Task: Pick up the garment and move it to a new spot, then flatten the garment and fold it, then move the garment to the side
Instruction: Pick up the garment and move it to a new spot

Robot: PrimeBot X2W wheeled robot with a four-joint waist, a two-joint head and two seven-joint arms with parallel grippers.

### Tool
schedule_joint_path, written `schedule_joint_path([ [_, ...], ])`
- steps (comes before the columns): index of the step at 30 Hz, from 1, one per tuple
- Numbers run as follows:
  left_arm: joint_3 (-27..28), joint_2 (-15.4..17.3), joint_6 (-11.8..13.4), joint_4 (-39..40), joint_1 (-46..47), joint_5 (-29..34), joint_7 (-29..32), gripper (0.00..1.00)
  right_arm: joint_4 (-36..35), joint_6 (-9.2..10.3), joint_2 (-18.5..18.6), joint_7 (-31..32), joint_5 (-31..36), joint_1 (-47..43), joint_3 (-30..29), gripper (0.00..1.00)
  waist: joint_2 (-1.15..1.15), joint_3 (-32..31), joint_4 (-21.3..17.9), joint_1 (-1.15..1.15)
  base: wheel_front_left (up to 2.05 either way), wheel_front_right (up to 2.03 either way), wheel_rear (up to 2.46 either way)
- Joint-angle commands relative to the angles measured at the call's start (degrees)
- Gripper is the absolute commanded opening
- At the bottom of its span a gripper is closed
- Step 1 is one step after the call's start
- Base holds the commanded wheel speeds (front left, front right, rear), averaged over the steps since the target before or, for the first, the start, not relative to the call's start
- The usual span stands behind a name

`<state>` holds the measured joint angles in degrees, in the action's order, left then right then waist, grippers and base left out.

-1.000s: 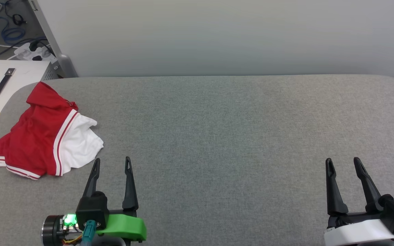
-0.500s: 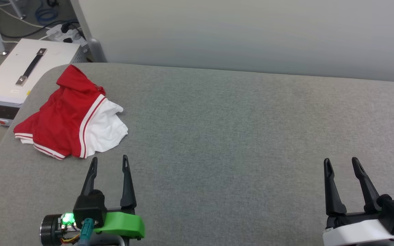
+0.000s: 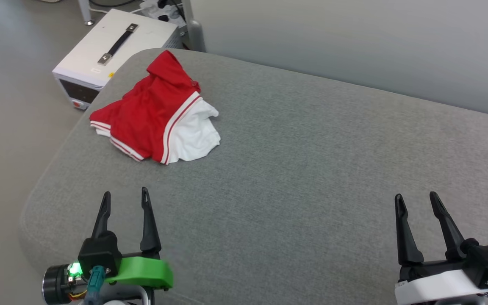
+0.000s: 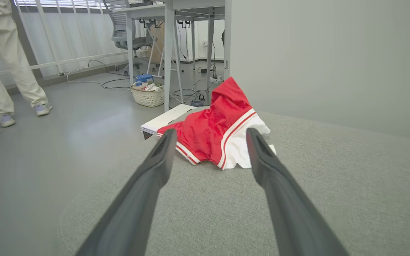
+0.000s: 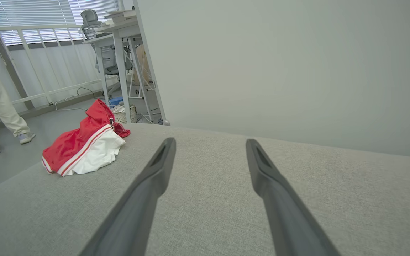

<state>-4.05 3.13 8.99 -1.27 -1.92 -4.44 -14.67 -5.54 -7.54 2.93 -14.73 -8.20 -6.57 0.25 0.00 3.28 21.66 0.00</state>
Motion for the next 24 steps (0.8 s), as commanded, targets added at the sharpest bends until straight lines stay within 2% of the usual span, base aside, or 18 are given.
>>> schedule_joint_path([
  [1,0.33,-0.25,0.50,-0.02,0.72,-0.55,-0.33,1.00,-0.13,0.05,-0.05,-0.27,0.63,0.95,0.21,1.00,0.00,0.83,4.76,0.00,0.00,0.00,0.00],
  [12,0.90,-0.25,0.96,-0.18,0.36,-1.77,-0.33,1.00,-0.25,0.05,-0.05,-0.27,1.48,1.02,1.03,1.00,0.00,1.22,12.83,0.00,0.00,0.00,0.00],
  [18,1.38,-0.25,1.18,-0.36,-0.31,-2.51,-0.33,1.00,-0.26,0.05,-0.05,-0.27,1.96,1.08,1.48,1.00,0.00,1.47,14.61,0.00,0.00,0.00,0.00],
  [24,1.60,-0.25,1.54,-0.42,-0.68,-3.00,-0.33,1.00,-0.10,0.05,-0.05,-0.27,2.11,0.93,1.69,1.00,0.00,1.42,14.71,0.00,0.00,0.00,0.00],
])
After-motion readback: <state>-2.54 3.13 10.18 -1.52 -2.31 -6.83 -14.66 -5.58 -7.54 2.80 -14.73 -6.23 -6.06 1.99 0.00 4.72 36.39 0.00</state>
